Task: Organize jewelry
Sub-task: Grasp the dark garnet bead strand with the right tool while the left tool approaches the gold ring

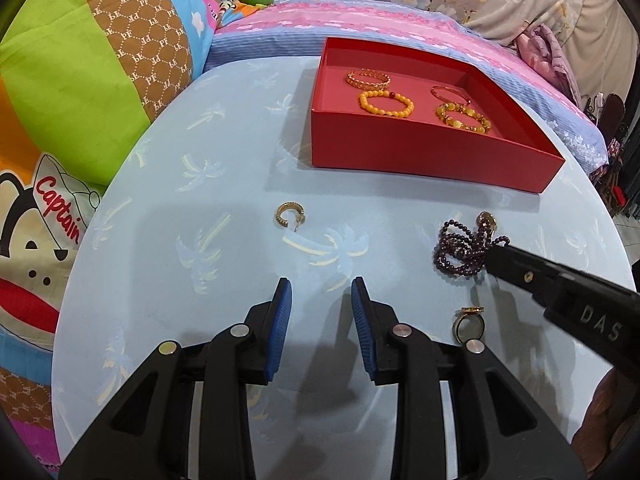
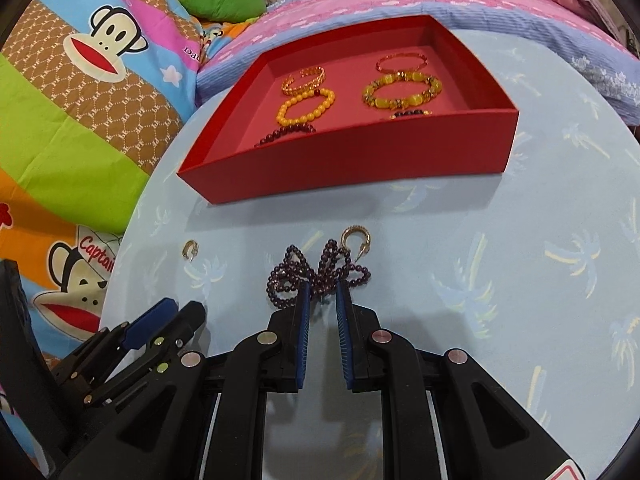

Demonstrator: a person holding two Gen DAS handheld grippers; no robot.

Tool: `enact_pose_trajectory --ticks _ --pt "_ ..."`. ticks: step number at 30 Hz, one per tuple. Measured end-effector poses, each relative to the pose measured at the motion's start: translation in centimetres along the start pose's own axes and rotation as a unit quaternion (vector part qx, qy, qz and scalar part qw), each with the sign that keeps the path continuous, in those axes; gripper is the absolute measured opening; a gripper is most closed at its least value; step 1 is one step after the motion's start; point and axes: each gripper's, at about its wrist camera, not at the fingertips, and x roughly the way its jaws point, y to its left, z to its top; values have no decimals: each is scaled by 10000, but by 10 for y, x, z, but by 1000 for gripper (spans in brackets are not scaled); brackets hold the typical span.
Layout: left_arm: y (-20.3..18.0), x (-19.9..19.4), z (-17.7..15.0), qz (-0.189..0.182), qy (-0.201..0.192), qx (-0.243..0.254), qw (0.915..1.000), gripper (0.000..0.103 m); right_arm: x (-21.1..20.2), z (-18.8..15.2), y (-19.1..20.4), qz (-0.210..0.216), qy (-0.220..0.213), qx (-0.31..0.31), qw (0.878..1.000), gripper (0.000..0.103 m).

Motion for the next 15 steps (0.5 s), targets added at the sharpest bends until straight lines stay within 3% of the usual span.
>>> enact_pose_trajectory --ticks 15 --pt "-1 4 4 -54 14 -8 10000 32 4 2 -6 179 51 244 9995 15"
